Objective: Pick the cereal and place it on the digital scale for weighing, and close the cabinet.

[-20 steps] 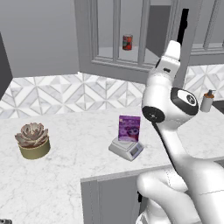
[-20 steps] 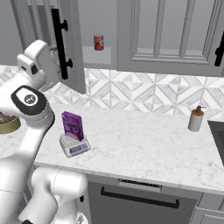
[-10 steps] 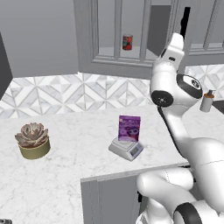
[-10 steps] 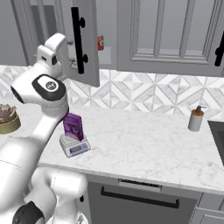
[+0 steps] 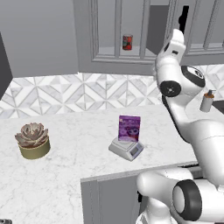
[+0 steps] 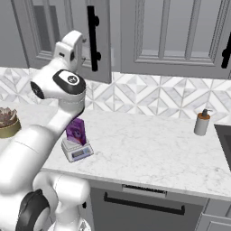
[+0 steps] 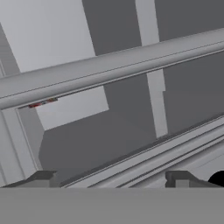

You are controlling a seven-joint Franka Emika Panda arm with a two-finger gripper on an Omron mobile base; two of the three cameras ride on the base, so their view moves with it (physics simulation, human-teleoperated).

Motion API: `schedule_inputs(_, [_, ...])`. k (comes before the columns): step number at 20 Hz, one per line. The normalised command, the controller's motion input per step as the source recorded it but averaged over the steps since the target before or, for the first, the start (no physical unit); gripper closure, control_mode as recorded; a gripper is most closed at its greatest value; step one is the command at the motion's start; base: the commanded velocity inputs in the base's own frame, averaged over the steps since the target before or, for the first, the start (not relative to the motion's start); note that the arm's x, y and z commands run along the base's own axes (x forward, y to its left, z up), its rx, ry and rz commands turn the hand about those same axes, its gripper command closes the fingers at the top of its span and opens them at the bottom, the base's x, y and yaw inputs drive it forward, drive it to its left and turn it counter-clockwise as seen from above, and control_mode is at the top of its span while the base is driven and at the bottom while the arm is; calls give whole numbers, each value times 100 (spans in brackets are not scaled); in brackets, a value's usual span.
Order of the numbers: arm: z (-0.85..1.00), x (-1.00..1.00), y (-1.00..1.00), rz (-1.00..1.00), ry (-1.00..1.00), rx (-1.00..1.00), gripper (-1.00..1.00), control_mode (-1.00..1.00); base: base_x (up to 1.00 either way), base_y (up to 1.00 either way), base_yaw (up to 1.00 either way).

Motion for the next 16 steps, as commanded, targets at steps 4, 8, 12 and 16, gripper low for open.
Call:
schedule_inputs(4, [-9, 60, 0, 7, 1, 0, -100, -100, 0, 0, 0])
schedule_inputs(8, [-6, 55, 0, 3, 3, 0, -100, -100, 0, 0, 0])
schedule_inputs(12, [-4, 39, 0, 1, 2, 0, -100, -100, 0, 0, 0])
schedule_inputs(16, [-8, 37, 0, 0, 2, 0, -100, -100, 0, 0, 0])
